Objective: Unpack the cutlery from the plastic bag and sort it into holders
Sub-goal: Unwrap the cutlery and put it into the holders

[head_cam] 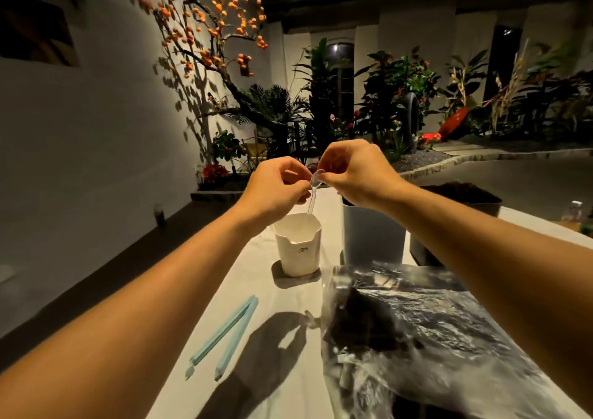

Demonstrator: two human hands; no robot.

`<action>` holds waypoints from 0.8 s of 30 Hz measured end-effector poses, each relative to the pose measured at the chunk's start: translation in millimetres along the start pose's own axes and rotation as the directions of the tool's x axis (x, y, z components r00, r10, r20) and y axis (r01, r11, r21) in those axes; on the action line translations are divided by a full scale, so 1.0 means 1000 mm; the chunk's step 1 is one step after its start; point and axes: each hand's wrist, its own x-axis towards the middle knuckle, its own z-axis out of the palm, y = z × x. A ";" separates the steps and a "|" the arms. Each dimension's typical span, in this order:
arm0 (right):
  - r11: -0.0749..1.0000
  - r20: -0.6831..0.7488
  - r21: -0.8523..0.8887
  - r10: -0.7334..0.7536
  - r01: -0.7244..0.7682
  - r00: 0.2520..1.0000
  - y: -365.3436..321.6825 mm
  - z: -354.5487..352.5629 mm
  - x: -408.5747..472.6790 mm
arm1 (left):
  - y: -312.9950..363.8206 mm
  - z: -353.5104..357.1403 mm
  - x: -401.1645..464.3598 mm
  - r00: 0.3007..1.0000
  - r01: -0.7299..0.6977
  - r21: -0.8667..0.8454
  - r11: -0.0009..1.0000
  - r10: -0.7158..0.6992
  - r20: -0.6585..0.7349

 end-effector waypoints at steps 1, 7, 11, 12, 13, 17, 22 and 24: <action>1.000 0.000 -0.006 -0.002 0.002 1.000 0.000 0.008 0.003 | -0.006 -0.004 0.001 1.000 0.003 -0.009 1.000 -0.003 -0.005; 0.997 0.020 -0.066 -0.039 0.040 0.999 0.009 0.051 0.019 | -0.048 -0.009 0.012 0.998 0.021 0.108 0.994 -0.015 -0.055; 0.992 0.083 -0.109 -0.049 0.058 0.995 0.023 0.073 0.029 | -0.076 -0.008 0.025 0.996 0.052 0.180 0.982 -0.037 -0.086; 0.990 0.090 -0.127 -0.048 0.059 0.995 0.027 0.077 0.031 | -0.082 -0.007 0.028 0.995 0.053 0.214 0.975 -0.034 -0.089; 0.987 0.098 -0.149 -0.049 0.063 0.994 0.032 0.082 0.034 | -0.088 -0.006 0.031 0.995 0.057 0.246 0.968 -0.036 -0.089; 0.971 0.153 -0.233 -0.014 0.050 0.988 0.045 0.098 0.040 | -0.106 -0.002 0.038 0.995 0.094 0.320 0.943 -0.084 -0.046; 0.947 0.292 -0.314 0.031 0.065 0.956 0.055 0.118 0.041 | -0.124 -0.002 0.043 0.991 0.116 0.399 0.909 -0.136 0.020; 0.944 0.322 -0.323 0.043 0.067 0.946 0.057 0.122 0.042 | -0.127 -0.003 0.044 0.989 0.136 0.400 0.906 -0.148 -0.002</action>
